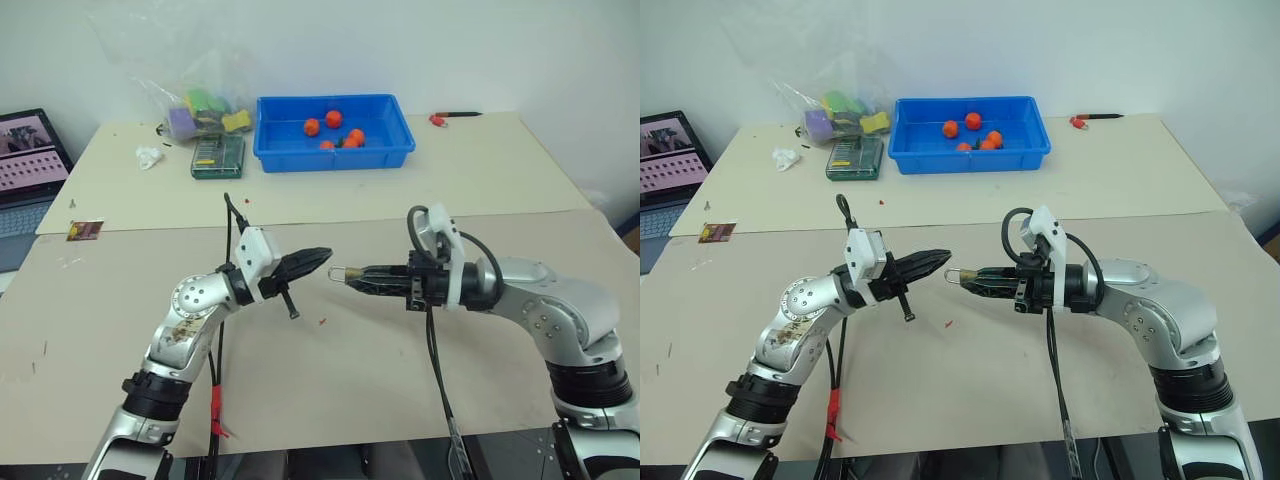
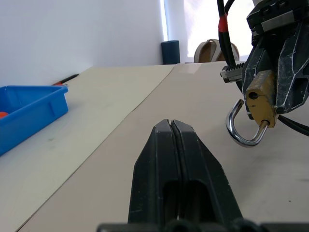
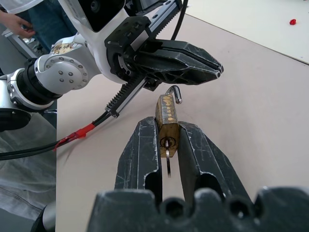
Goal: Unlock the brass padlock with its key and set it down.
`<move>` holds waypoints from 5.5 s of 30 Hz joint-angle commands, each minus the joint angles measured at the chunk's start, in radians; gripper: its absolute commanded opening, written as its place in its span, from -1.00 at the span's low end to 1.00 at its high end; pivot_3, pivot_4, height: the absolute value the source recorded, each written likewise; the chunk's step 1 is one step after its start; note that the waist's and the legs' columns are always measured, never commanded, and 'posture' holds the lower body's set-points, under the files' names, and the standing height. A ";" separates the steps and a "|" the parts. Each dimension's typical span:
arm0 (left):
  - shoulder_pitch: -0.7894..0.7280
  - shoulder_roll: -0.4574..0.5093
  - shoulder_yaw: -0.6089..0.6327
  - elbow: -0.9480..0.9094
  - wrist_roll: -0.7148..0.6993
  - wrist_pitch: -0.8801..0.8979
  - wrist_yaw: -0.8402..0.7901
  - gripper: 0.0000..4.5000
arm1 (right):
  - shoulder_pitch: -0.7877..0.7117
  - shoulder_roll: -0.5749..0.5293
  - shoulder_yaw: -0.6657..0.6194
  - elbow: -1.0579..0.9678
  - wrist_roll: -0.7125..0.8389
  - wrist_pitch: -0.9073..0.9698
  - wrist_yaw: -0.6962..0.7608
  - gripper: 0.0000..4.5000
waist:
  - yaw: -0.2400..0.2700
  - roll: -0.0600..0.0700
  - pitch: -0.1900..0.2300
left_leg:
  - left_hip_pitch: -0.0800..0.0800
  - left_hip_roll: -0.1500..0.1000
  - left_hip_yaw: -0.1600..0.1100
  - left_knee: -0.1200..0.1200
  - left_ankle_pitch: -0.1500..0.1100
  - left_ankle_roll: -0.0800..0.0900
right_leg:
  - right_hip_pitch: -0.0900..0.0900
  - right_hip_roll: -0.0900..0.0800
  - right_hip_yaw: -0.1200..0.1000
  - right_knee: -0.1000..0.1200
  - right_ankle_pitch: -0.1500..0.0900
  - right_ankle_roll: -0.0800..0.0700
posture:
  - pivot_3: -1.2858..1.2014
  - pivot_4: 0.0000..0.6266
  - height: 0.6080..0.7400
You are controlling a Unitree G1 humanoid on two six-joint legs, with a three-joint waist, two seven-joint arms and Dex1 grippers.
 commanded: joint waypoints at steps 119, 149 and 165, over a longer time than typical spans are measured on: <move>0.146 0.171 0.094 -0.255 0.097 -0.002 -0.104 0.97 | -0.224 -0.029 0.184 0.436 -0.136 0.087 0.261 -0.94 | -0.001 0.000 0.000 | 0.000 0.001 0.002 0.000 0.000 0.000 | 0.000 0.000 0.001 0.000 0.001 -0.002 | 0.03 -0.52 1.00; 0.152 0.137 0.089 -0.389 -0.023 0.348 0.063 1.00 | -0.341 -0.211 0.265 0.810 -0.494 -0.336 0.671 0.98 | -0.001 0.000 0.000 | 0.000 0.000 0.003 0.000 0.001 -0.002 | -0.001 0.000 0.000 0.000 0.002 -0.002 | 0.03 -0.52 1.00; 0.027 0.273 0.176 -0.247 -0.029 0.419 -0.027 1.00 | 0.053 -0.260 -0.120 0.119 -0.267 -0.281 0.408 0.98 | 0.004 0.000 0.000 | 0.000 0.002 0.002 0.001 0.000 -0.001 | -0.001 0.000 0.000 0.000 0.002 -0.002 | 0.03 -0.52 1.00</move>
